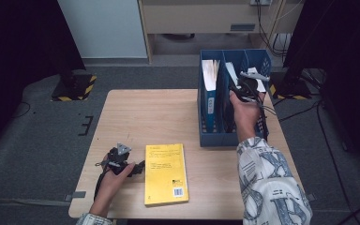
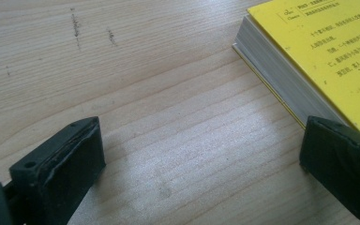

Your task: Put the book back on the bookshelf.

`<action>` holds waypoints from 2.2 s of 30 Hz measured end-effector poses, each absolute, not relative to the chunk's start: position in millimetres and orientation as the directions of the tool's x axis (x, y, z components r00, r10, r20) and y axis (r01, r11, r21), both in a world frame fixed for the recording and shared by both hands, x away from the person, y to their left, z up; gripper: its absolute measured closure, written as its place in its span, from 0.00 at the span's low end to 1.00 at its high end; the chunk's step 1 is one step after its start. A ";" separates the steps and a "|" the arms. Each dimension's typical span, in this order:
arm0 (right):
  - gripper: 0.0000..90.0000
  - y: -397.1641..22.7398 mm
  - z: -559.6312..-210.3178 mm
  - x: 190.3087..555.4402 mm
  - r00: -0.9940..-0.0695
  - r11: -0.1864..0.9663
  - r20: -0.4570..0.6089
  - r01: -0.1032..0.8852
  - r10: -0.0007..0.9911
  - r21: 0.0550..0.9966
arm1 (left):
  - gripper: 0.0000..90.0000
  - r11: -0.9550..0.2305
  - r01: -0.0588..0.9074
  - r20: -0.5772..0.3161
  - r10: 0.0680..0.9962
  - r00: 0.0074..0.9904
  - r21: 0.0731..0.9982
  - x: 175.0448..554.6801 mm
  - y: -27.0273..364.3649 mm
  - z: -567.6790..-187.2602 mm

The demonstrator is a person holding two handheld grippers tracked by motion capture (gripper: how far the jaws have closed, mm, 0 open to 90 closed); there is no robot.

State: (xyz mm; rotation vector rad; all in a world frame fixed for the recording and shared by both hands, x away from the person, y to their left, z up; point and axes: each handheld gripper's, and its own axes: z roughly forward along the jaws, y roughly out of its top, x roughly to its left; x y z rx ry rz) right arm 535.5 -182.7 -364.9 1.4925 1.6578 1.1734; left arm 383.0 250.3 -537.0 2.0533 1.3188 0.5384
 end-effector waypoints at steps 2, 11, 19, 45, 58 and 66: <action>0.77 -183.0 -364.8 535.7 -0.178 -0.035 0.125 0.437 0.976 0.899 | 0.00 -0.300 0.651 0.003 0.910 0.416 0.697 383.0 250.3 -537.0; 0.72 -181.2 -353.8 538.0 -0.187 -0.040 0.134 0.437 0.973 0.898 | 0.00 -0.301 0.653 0.002 0.909 0.416 0.695 383.2 250.3 -536.8; 0.78 -177.6 -350.5 542.6 -0.188 -0.018 0.118 0.462 0.975 0.887 | 0.00 -0.302 0.653 0.002 0.909 0.418 0.695 383.3 250.2 -536.8; 0.82 -182.2 -335.8 555.6 -0.151 -0.029 0.103 0.431 0.983 0.902 | 0.00 -0.303 0.652 0.001 0.908 0.420 0.696 383.8 250.0 -536.8; 0.82 -175.8 -346.9 567.2 -0.130 -0.034 0.101 0.435 0.986 0.900 | 0.00 -0.305 0.651 0.002 0.906 0.423 0.694 384.2 250.1 -536.8; 0.82 -174.5 -351.0 571.1 -0.122 -0.042 0.104 0.432 0.987 0.901 | 0.00 -0.305 0.651 0.002 0.906 0.423 0.695 384.3 250.0 -536.8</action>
